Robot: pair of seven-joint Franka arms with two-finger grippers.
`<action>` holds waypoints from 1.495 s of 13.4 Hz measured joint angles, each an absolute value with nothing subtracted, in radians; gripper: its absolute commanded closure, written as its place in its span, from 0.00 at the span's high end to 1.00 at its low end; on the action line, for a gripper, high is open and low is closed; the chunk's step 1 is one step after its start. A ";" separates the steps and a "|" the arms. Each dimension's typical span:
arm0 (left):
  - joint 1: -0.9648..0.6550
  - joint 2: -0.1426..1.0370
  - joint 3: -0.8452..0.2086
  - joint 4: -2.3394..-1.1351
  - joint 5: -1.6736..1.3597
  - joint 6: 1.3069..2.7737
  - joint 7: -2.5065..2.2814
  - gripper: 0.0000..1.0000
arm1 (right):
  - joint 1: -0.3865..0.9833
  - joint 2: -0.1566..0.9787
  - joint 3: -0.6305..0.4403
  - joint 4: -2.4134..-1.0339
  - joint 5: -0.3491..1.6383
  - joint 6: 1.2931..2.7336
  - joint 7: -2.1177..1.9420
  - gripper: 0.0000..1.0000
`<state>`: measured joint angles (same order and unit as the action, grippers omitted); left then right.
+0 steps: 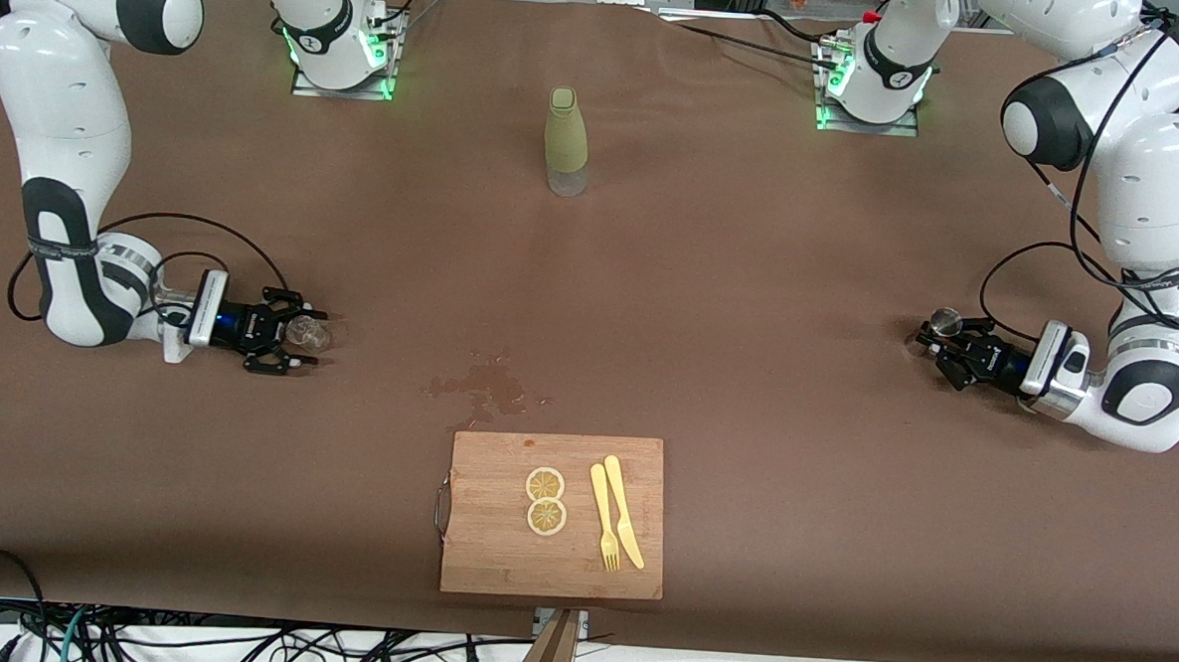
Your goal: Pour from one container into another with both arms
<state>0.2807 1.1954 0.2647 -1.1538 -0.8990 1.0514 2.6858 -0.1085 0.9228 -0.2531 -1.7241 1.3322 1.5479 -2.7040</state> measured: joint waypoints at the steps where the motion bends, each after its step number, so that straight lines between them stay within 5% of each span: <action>1: 0.281 1.201 0.269 -1.154 -0.899 1.057 2.692 0.88 | -0.109 0.922 -0.270 -1.720 1.331 1.542 -2.700 1.00; 2: 0.282 1.205 0.272 -1.154 -0.899 1.065 2.700 0.88 | -0.110 0.922 -0.286 -1.716 1.329 1.534 -2.696 1.00; 3: 0.284 1.205 0.273 -1.153 -0.899 1.074 2.708 1.00 | -0.110 0.922 -0.302 -1.714 1.326 1.524 -2.689 1.00; 9: 0.299 1.152 0.282 -1.106 -0.842 1.102 2.722 1.00 | -0.109 0.901 -0.439 -1.576 1.222 1.411 -2.472 1.00; 20: 0.292 0.671 0.243 -1.131 -0.477 1.358 2.396 1.00 | -0.041 0.813 -0.462 -1.088 1.037 1.251 -1.377 1.00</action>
